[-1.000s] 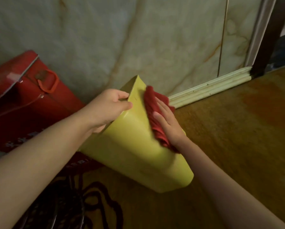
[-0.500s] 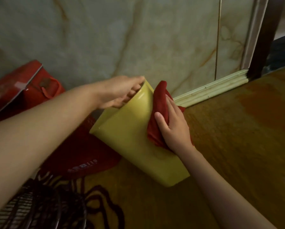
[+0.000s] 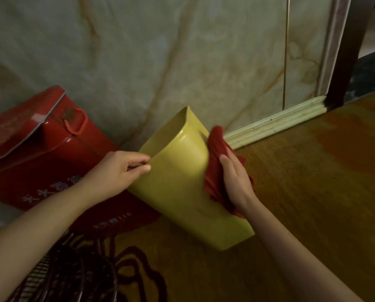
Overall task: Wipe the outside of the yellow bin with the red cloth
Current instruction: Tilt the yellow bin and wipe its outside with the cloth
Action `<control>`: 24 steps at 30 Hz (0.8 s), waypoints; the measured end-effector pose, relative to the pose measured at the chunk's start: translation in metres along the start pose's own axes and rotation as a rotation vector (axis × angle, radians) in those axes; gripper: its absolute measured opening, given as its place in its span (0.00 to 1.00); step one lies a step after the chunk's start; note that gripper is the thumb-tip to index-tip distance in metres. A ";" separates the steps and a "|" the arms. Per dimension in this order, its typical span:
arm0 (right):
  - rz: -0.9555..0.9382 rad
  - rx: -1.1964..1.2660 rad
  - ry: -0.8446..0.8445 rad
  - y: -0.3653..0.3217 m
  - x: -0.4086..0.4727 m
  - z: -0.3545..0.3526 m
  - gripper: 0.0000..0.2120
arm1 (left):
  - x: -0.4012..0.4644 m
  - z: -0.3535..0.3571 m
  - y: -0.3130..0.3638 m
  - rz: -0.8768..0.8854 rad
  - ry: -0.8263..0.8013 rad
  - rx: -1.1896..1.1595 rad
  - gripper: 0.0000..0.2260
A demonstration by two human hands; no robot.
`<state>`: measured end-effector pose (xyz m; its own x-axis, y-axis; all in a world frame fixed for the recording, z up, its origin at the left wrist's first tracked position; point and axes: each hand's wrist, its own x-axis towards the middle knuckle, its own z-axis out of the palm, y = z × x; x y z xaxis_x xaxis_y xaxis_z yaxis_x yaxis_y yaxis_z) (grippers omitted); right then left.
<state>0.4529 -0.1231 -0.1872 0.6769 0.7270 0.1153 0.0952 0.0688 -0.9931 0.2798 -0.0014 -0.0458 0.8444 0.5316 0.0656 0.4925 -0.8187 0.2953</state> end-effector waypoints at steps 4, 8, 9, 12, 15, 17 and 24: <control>-0.279 -0.274 0.114 -0.052 0.033 0.017 0.27 | 0.036 0.003 0.018 -0.007 0.028 -0.105 0.13; -0.358 -0.342 0.145 -0.056 0.062 0.012 0.27 | 0.067 -0.002 0.030 0.032 -0.124 -0.264 0.13; -0.369 -0.352 0.159 -0.051 0.066 0.010 0.27 | 0.074 -0.002 0.028 0.044 -0.132 -0.266 0.14; -0.405 -0.503 0.268 -0.025 0.061 0.008 0.28 | 0.093 -0.003 0.021 0.012 -0.106 -0.251 0.16; -0.412 -0.629 0.354 0.018 0.038 0.003 0.28 | 0.102 -0.002 0.024 0.005 -0.134 -0.252 0.16; -0.326 -0.654 0.385 0.046 0.021 -0.007 0.29 | 0.108 0.002 0.031 0.003 -0.134 -0.252 0.17; 0.387 -0.187 0.647 0.073 0.007 -0.020 0.27 | 0.121 0.014 0.068 -0.072 -0.131 -0.259 0.14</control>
<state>0.4789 -0.1266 -0.2582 0.9729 0.1285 -0.1921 -0.1526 -0.2669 -0.9516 0.4183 0.0040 -0.0313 0.8375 0.5401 -0.0832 0.4964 -0.6882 0.5292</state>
